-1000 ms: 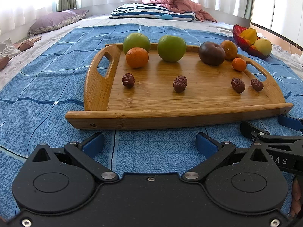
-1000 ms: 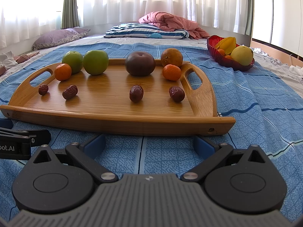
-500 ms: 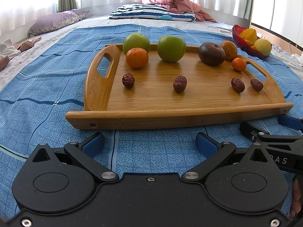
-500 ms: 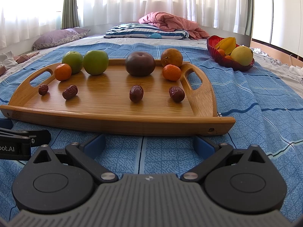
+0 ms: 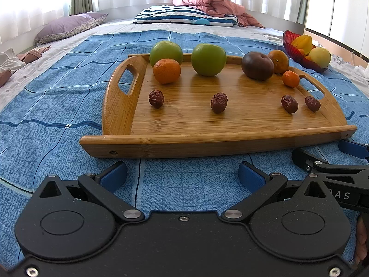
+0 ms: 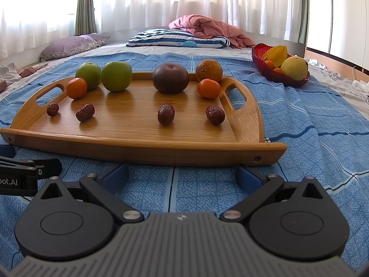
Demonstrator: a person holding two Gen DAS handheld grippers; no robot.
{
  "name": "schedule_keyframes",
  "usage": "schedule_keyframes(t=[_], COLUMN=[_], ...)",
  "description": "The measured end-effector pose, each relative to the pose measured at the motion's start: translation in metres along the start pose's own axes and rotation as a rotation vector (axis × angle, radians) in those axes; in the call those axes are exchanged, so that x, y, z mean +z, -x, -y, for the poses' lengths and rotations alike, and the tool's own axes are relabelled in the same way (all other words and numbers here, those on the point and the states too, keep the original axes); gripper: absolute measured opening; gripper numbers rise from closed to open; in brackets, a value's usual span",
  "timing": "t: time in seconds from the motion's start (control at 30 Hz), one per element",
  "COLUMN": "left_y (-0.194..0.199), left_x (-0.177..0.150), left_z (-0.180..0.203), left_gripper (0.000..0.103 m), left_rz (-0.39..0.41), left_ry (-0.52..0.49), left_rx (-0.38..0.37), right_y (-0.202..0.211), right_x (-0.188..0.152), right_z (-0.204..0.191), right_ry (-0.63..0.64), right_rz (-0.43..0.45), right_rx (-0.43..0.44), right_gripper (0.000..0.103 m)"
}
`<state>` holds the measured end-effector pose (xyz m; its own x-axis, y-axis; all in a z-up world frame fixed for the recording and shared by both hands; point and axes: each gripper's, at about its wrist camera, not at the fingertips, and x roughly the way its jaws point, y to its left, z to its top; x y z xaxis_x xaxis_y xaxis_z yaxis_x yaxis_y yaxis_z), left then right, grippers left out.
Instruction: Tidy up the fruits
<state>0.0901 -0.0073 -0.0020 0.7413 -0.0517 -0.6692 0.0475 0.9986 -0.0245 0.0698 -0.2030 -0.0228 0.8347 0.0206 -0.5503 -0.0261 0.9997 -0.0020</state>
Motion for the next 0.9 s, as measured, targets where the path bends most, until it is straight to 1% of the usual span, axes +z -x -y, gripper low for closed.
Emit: schedule_keyframes(t=[0.9], left_y=[0.0001], left_x=[0.0011], left_z=[0.0004], left_gripper=[0.103], left_rz=[0.004], left_ry=[-0.004], left_rx=[-0.002], right_y=[-0.0001], right_x=[-0.0001], right_z=[-0.0003], right_ry=[0.001], right_rz=[0.000], right_rx=[-0.001], right_gripper=[0.103])
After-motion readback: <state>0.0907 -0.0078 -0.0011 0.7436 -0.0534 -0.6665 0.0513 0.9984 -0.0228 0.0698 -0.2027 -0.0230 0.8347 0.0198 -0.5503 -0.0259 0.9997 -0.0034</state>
